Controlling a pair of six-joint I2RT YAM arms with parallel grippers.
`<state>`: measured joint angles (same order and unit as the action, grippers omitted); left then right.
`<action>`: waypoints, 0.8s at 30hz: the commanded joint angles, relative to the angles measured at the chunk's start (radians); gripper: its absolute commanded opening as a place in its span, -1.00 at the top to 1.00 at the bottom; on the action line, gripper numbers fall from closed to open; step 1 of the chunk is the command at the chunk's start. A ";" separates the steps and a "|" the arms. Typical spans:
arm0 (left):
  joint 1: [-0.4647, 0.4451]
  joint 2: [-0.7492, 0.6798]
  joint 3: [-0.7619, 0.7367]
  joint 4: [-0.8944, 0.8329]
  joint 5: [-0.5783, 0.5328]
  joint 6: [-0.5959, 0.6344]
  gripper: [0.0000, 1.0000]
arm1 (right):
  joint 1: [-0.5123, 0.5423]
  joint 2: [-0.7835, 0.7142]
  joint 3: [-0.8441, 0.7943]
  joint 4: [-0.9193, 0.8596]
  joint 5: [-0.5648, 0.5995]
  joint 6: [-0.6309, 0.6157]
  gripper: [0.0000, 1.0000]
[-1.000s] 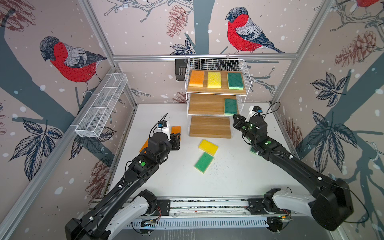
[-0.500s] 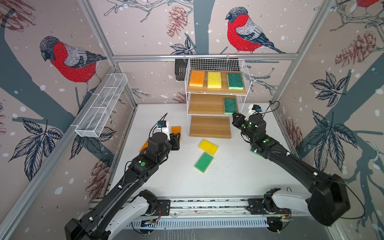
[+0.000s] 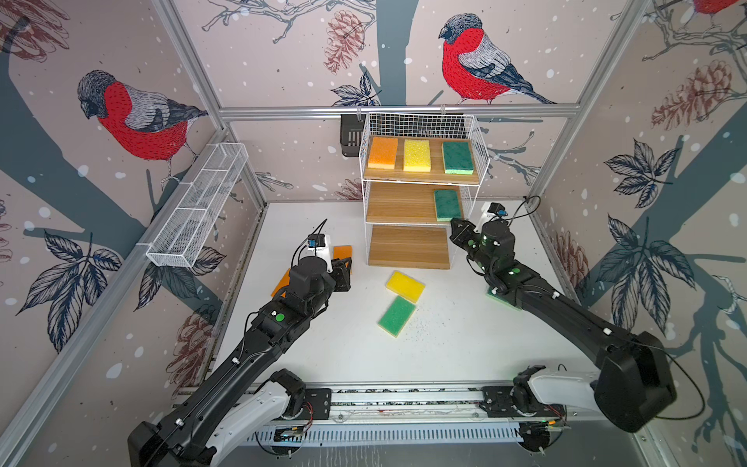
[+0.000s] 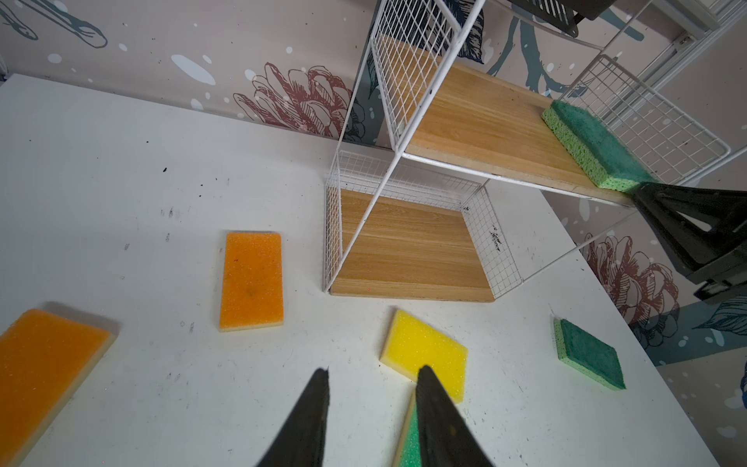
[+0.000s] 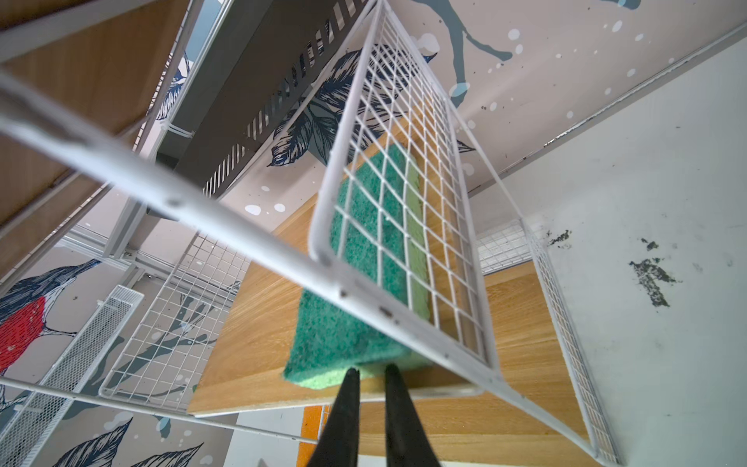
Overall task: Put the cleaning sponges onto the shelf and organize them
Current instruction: 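Withdraw the open right gripper from the shelf toward the table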
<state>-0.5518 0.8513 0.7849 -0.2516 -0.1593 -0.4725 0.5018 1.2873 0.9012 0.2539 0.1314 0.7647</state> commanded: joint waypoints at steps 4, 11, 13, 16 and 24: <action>0.002 0.000 0.008 0.049 0.006 -0.003 0.24 | -0.002 0.018 0.013 0.036 -0.018 0.015 0.68; 0.001 0.000 0.004 0.053 0.007 -0.005 0.24 | -0.001 0.024 0.015 0.048 -0.027 0.031 0.68; 0.000 0.000 0.002 0.054 0.009 -0.007 0.24 | -0.001 0.029 0.013 0.050 -0.033 0.037 0.68; 0.001 0.002 0.002 0.053 0.009 -0.008 0.25 | -0.001 0.036 0.014 0.051 -0.035 0.047 0.68; 0.001 -0.004 -0.002 0.052 0.009 -0.008 0.25 | 0.001 0.047 0.024 0.046 -0.024 0.062 0.68</action>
<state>-0.5518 0.8509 0.7849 -0.2489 -0.1589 -0.4747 0.5022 1.3308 0.9165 0.3027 0.0986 0.8146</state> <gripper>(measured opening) 0.378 0.160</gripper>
